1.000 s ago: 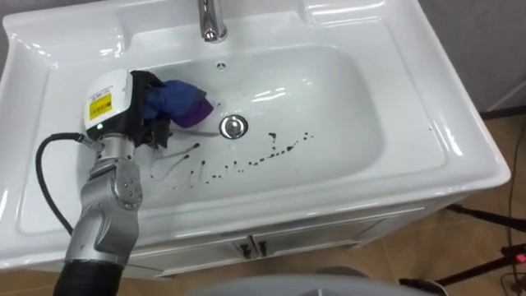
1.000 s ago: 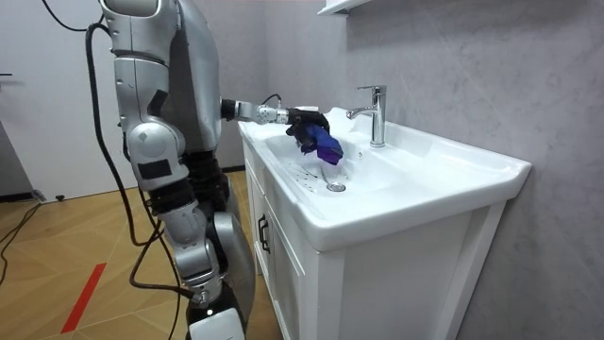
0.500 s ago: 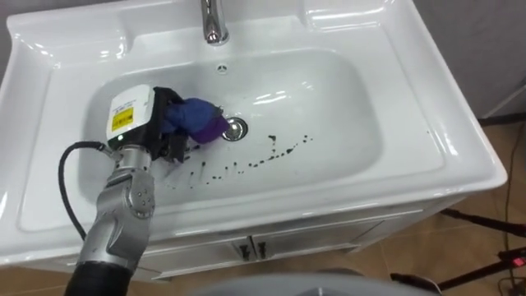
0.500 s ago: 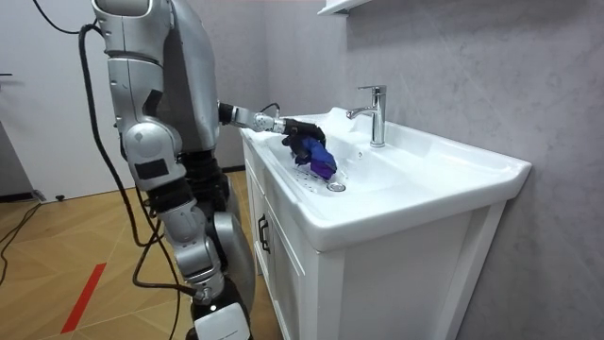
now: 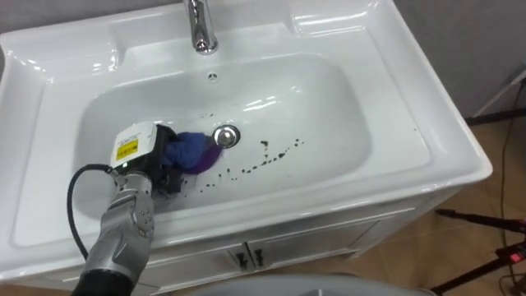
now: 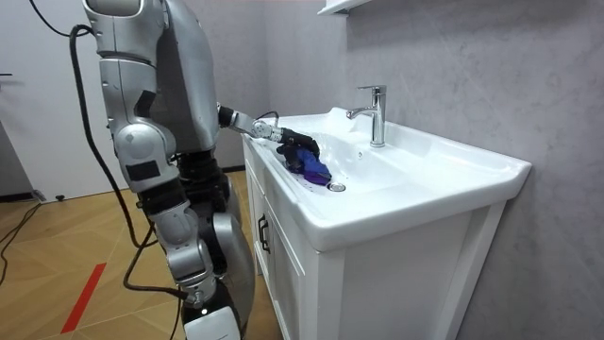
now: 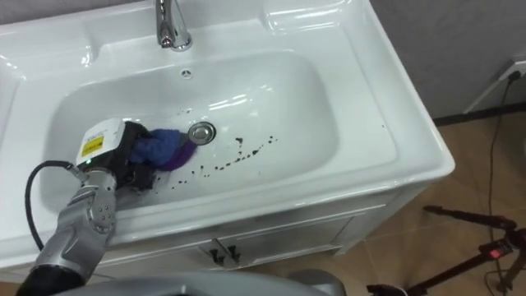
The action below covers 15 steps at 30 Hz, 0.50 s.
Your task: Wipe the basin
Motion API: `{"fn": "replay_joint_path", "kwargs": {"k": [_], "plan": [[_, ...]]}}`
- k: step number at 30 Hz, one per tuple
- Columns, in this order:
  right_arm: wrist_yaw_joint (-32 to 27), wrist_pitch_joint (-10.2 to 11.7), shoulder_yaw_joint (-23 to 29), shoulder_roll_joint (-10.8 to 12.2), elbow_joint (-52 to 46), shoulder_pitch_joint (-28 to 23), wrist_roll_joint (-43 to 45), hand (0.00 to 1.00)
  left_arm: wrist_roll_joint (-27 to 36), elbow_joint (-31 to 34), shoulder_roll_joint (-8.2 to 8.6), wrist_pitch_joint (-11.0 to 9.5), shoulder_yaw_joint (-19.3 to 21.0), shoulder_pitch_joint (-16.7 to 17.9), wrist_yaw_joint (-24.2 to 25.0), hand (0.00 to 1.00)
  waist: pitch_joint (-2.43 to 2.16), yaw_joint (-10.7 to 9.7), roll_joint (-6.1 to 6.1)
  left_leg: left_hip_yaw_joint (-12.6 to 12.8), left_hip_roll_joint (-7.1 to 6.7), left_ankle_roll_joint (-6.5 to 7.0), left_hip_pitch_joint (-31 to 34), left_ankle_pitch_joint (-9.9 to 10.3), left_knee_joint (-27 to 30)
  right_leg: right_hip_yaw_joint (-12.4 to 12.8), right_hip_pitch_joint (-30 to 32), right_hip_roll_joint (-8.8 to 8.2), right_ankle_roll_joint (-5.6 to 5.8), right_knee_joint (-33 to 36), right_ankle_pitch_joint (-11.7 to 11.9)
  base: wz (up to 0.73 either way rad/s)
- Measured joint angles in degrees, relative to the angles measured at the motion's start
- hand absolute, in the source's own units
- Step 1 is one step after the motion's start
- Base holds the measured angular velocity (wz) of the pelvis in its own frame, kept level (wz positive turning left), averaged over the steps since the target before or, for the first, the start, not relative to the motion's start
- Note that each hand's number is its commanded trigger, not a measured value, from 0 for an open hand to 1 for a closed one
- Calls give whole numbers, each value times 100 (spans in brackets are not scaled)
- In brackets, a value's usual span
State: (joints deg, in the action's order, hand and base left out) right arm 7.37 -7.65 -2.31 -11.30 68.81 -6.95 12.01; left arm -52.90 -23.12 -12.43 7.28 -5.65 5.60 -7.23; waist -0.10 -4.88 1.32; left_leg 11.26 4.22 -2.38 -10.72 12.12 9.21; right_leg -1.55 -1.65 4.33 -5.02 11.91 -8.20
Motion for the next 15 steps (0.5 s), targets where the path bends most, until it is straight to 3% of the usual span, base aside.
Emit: {"fn": "replay_joint_path", "kwargs": {"k": [3,7,15], "plan": [[3,-4,113,1,-7,-3,138,0,-132,-286,10,-9,-1,-147,-8,100,-2,-1,-1,36,-3,0,-22,0,1,27,48,-1,-15,126,-53,-3],[-1,-196,146,-1,2,6,542,0,-188,-683,14,11,-2,-370,2,100,-1,-46,0,54,1,-1,-51,-1,30,103,61,17,37,233,-132,-2],[98,-486,145,-2,-60,23,638,0,-170,-727,-5,388,-1,-625,421,100,-12,-116,-9,118,1,-3,40,1,31,167,263,30,46,398,-101,-5]]}}
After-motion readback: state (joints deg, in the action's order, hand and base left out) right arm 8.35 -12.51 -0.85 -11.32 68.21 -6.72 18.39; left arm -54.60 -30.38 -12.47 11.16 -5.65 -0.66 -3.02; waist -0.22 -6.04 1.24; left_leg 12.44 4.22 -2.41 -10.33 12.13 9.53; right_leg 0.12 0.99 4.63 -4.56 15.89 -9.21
